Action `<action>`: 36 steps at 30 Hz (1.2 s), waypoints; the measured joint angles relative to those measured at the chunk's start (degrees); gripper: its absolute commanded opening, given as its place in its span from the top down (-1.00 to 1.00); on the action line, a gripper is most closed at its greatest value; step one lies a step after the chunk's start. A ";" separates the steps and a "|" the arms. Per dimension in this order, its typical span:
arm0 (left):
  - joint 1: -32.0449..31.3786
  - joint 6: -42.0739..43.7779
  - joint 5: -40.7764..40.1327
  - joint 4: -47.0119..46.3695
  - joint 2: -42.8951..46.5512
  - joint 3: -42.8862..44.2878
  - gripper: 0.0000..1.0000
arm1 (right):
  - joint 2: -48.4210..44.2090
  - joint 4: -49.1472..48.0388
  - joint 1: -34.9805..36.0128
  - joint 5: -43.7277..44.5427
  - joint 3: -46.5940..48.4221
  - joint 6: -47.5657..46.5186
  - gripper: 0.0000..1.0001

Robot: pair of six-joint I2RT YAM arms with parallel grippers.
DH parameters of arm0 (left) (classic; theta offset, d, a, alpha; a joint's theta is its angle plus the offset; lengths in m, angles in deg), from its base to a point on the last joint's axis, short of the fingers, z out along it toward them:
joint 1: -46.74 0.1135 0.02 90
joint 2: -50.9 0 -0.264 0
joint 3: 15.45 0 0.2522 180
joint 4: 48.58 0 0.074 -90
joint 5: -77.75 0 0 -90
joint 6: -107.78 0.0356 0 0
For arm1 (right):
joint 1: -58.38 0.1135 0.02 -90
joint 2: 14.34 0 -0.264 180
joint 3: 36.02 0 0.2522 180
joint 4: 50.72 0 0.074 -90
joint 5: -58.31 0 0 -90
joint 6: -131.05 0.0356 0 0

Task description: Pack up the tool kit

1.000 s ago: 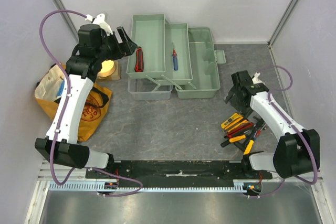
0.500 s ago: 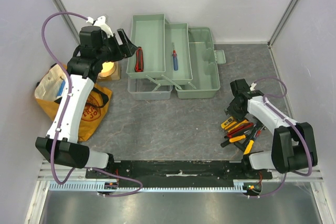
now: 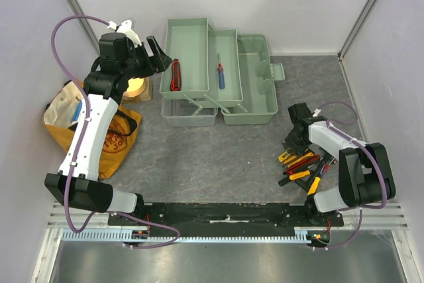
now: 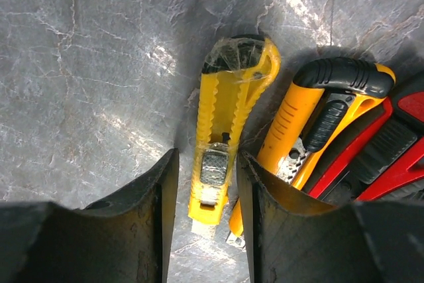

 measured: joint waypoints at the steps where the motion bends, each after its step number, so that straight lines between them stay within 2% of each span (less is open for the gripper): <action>1: 0.04 -0.02 0.02 0.00 0.00 0.00 -0.74 | 0.00 -0.17 -0.02 0.02 -0.07 0.02 0.16; 7: 0.09 -0.02 1.25 -0.02 0.00 0.00 -0.73 | 0.07 -1.03 -0.28 0.55 -0.26 -0.15 0.73; 10: 0.15 -0.02 2.82 -0.11 0.00 0.00 -0.72 | 0.07 -2.16 -0.33 0.76 -0.24 -0.68 0.93; 12: 0.20 -0.02 4.37 -0.44 0.00 0.00 -0.72 | 0.04 -2.27 -0.33 1.20 -0.04 -1.05 0.99; 18: 0.24 -0.15 12.66 -3.37 0.00 -0.92 -0.68 | -2.36 1.53 -0.37 3.65 7.69 -3.23 1.00; 25: -2.29 -1.14 23.87 -9.27 -0.04 -4.50 -0.61 | -7.76 1.16 -0.37 4.37 26.10 -8.85 1.00; 31: -10.86 -1.05 29.31 -13.66 -0.90 -4.48 -0.61 | -9.20 -6.64 0.22 -8.39 32.28 -12.96 1.00; 36: -16.31 -1.09 29.11 -16.57 -4.09 -4.00 -0.62 | -8.96 -12.66 6.14 -16.44 33.64 -14.60 1.00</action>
